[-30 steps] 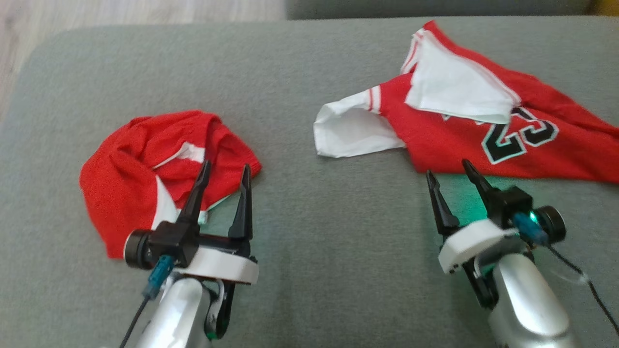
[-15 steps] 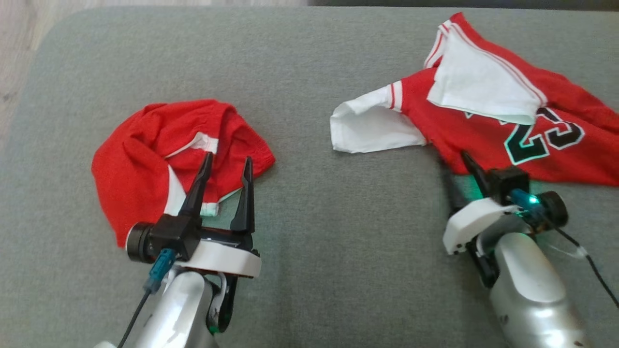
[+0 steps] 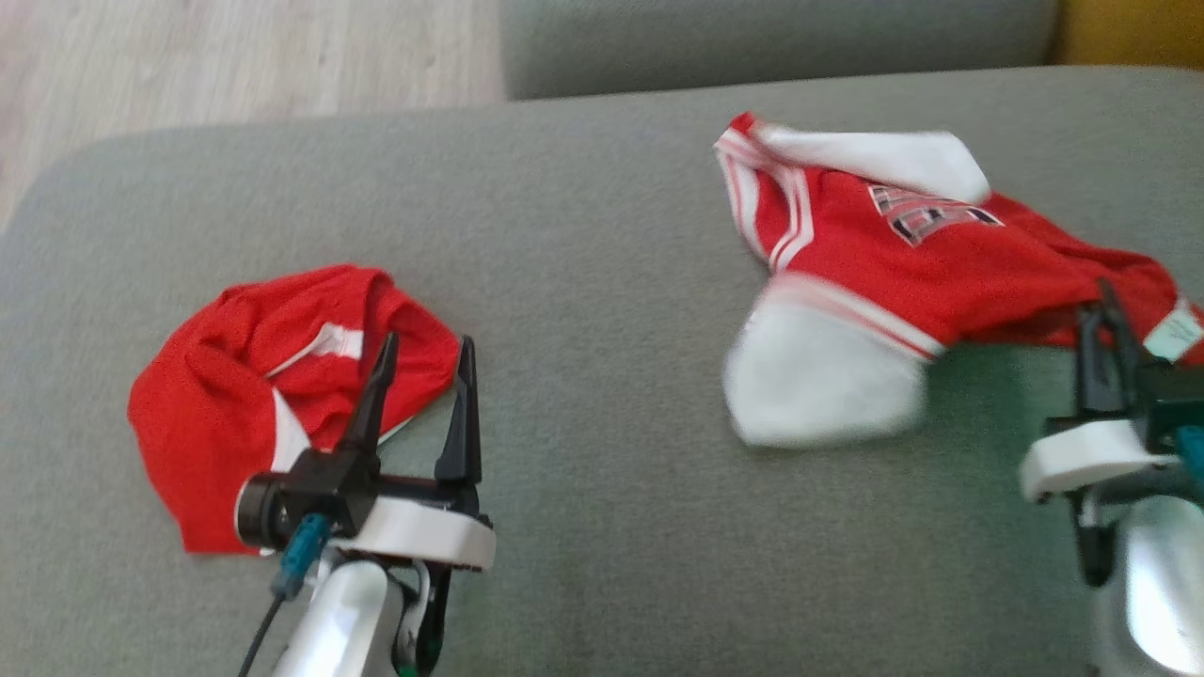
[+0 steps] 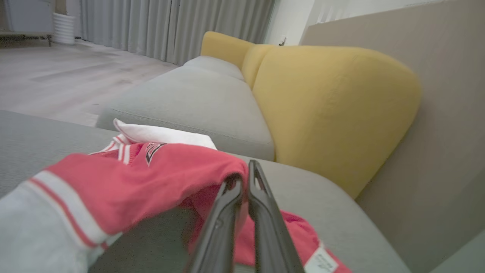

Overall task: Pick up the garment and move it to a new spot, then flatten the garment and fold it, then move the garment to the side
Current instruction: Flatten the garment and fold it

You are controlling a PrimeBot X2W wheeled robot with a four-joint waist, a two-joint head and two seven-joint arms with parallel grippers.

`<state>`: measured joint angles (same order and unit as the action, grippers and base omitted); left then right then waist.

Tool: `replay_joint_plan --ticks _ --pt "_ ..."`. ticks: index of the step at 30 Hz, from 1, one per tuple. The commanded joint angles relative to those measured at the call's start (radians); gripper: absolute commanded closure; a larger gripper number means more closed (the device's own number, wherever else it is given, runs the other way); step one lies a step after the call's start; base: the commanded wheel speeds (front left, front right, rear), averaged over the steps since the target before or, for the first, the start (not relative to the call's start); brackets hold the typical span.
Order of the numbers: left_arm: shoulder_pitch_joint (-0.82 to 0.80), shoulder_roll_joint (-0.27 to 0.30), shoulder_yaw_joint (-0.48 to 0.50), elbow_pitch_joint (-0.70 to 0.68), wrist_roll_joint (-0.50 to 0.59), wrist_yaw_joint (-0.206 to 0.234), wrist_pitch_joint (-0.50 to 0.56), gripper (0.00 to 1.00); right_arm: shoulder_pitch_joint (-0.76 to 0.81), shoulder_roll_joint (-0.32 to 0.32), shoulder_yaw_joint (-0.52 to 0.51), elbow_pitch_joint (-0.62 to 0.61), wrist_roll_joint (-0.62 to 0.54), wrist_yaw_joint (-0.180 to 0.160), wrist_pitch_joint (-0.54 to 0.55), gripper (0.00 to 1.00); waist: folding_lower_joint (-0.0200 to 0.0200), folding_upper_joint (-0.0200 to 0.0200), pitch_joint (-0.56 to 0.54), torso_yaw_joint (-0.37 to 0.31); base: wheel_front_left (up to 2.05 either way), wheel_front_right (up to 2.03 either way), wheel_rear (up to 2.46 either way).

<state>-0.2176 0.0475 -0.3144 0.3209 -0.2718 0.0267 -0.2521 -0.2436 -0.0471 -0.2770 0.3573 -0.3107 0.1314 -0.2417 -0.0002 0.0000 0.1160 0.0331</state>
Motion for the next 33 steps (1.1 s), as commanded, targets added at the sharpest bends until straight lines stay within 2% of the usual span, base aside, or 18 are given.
replay_joint_plan --ticks 1,5,7,8,9,10,16,23,29,33 --pt "-0.014 0.003 0.038 -0.030 0.001 0.003 -0.010 0.00 -0.018 -0.003 0.016 -0.059 -0.022 -0.001 0.007 1.00 0.0002 0.0000 -0.027 -0.025 0.00 0.00 0.00" --pt "-0.006 0.003 0.031 -0.036 -0.011 0.006 -0.010 0.00 0.042 -0.030 0.017 -0.226 -0.108 -0.001 0.103 1.00 0.0002 0.0000 -0.043 -0.036 0.00 0.00 0.00" --pt "-0.005 0.003 0.026 -0.038 -0.016 0.009 -0.010 0.00 0.061 -0.050 0.032 -0.262 -0.123 -0.001 0.132 1.00 0.0002 0.0000 -0.044 -0.035 0.00 0.00 0.00" --pt "-0.004 0.003 0.022 -0.039 -0.018 0.010 -0.010 0.00 0.070 -0.057 0.036 -0.273 -0.127 -0.001 0.148 0.77 0.0002 0.0000 -0.044 -0.034 0.00 0.00 0.00" --pt "-0.003 0.003 0.018 -0.039 -0.020 0.010 -0.010 0.00 0.077 -0.061 0.036 -0.283 -0.133 -0.001 0.164 0.11 0.0002 0.0000 -0.044 -0.033 0.00 0.00 0.00" --pt "-0.003 0.003 0.015 -0.039 -0.022 0.010 -0.010 0.00 0.084 -0.061 0.035 -0.289 -0.135 -0.001 0.181 0.00 0.0002 0.0000 -0.043 -0.031 0.00 0.00 0.00" --pt "-0.001 0.003 0.013 -0.029 -0.021 0.008 -0.010 0.00 0.107 -0.027 0.041 -0.362 -0.119 -0.001 0.228 0.00 0.0002 0.0000 -0.037 -0.022 0.00 0.00 0.00" --pt "-0.004 0.003 0.019 -0.022 -0.011 0.002 -0.010 0.00 0.096 -0.004 0.083 -0.459 -0.001 -0.001 0.149 0.00 0.0002 0.0000 -0.034 -0.021 0.00 0.00 0.00" --pt "-0.010 0.003 0.017 -0.022 -0.007 -0.002 -0.010 0.00 0.115 -0.003 0.194 -0.436 0.142 -0.001 0.103 0.00 0.0002 0.0000 -0.027 -0.016 0.00 0.00 0.00" --pt "-0.016 0.003 0.014 -0.023 -0.008 -0.003 -0.010 0.00 0.133 -0.003 0.241 -0.382 0.185 -0.001 0.096 0.00 0.0002 0.0000 -0.017 -0.008 0.00 0.00 0.00"
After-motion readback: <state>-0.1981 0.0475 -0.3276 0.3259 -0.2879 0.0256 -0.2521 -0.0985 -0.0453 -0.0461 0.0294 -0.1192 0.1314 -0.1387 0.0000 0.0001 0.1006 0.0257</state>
